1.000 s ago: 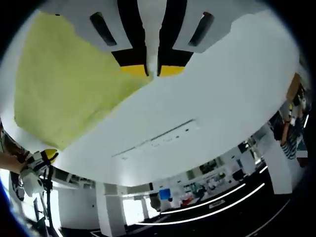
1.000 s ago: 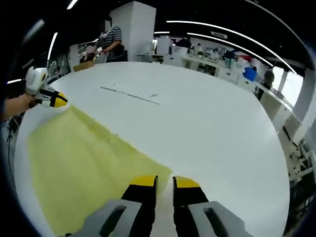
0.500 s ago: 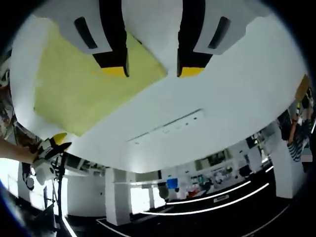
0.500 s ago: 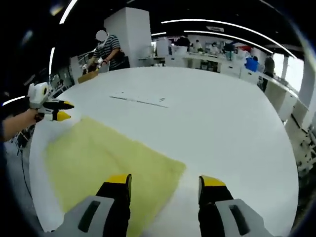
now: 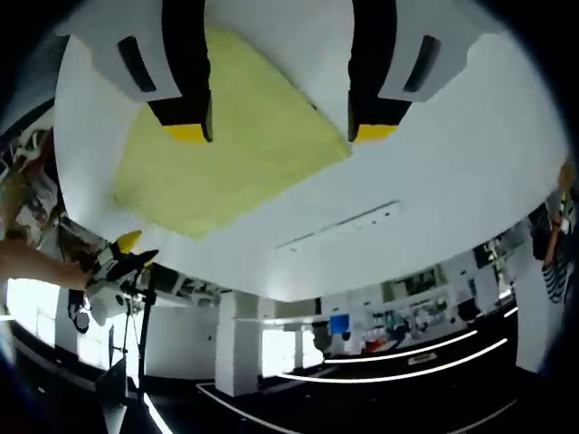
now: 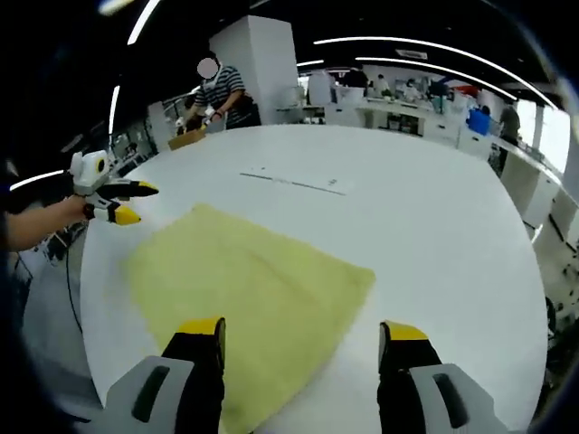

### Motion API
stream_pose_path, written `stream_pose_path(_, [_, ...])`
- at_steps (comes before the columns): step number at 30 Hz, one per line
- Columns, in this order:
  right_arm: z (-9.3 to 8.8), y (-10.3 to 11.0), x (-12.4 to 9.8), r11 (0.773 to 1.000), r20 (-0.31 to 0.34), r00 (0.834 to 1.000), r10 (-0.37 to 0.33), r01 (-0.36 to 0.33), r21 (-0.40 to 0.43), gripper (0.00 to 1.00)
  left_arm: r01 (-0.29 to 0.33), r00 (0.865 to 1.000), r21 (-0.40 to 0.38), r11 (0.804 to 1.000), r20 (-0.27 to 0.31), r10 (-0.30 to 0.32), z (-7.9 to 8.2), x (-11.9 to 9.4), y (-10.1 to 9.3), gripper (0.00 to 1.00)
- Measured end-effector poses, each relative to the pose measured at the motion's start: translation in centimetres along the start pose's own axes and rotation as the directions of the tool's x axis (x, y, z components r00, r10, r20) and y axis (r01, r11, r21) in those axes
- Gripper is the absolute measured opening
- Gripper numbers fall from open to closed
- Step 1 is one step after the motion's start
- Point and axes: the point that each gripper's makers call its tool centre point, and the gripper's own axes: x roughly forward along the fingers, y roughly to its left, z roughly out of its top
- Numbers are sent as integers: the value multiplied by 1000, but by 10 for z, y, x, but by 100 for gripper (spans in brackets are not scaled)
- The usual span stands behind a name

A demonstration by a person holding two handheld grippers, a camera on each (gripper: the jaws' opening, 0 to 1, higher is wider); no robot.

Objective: Fold the garment on the visible template until the final outline fits inside the template.

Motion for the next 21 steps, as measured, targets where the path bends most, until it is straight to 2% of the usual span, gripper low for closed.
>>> stream_pose_path(8, [-23,17,-19,1000,-14,1000,11,-11,4,64,13,1000,9,1000,0,-13,-16,-20,-19,62])
stream_pose_path(13, [-39,26,-27,999,-25,999,27,-26,19,63,14,1000,14,1000,11,-15,-26,-32,-27,58])
stream_pose_path(21, [-59,40,-34,999,-33,999,41,-40,25,58,15,1000,12,1000,-20,-15,-50,-39,-38,52])
